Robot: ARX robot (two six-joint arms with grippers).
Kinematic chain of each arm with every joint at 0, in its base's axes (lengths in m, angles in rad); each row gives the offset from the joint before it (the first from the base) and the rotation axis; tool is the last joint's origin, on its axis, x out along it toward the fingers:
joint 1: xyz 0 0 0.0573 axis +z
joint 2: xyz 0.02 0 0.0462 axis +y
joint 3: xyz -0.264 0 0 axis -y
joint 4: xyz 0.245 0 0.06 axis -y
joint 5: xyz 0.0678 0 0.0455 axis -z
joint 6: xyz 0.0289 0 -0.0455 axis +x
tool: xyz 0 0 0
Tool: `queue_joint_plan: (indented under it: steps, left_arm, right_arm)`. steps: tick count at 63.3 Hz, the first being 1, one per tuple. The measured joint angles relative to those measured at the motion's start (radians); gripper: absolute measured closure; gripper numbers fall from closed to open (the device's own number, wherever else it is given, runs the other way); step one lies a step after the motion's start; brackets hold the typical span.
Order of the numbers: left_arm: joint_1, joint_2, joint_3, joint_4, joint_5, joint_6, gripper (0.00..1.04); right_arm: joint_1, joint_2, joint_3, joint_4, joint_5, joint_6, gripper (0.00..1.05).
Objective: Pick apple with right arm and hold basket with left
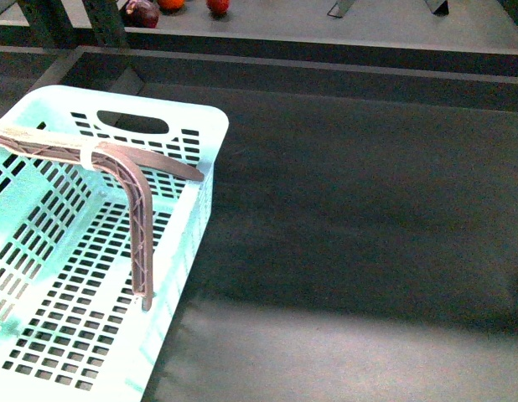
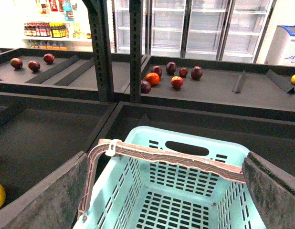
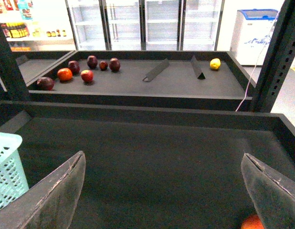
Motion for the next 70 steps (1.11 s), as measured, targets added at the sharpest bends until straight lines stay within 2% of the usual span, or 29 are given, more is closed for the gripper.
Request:
queue_joint_plan:
  steps: [26,30,32,35,42,47,54,62,70]
  left_arm:
    - [0.000,0.000,0.000,0.000,0.000,0.000,0.07]
    - [-0.025,0.091,0.068,-0.173,-0.077,-0.090,0.07]
    - [-0.032,0.184,0.119,-0.266,-0.077,-0.182,0.07]
    - [-0.044,0.277,0.157,-0.286,-0.067,-0.277,0.07]
    - [-0.049,0.427,0.237,-0.209,0.018,-0.474,0.07]
    - [-0.012,0.565,0.298,-0.125,0.117,-0.651,0.07]
    - [0.031,0.771,0.321,0.003,0.208,-0.843,0.07]
    - [0.055,1.027,0.360,0.185,0.260,-1.029,0.07]
    - [0.058,1.256,0.449,0.331,0.267,-1.110,0.07]
  right_arm:
    - [0.000,0.000,0.000,0.000,0.000,0.000,0.09]
    - [0.000,0.000,0.000,0.000,0.000,0.000,0.09]
    - [0.000,0.000,0.000,0.000,0.000,0.000,0.09]
    - [0.000,-0.001,0.000,0.000,-0.001,0.000,0.09]
    - [0.000,-0.001,0.000,0.000,0.000,0.000,0.09]
    - [0.000,-0.001,0.000,0.000,0.000,0.000,0.09]
    - [0.000,-0.001,0.000,0.000,0.000,0.000,0.09]
    - [0.000,-0.001,0.000,0.000,0.000,0.000,0.09]
    - [0.000,-0.001,0.000,0.000,-0.001,0.000,0.09]
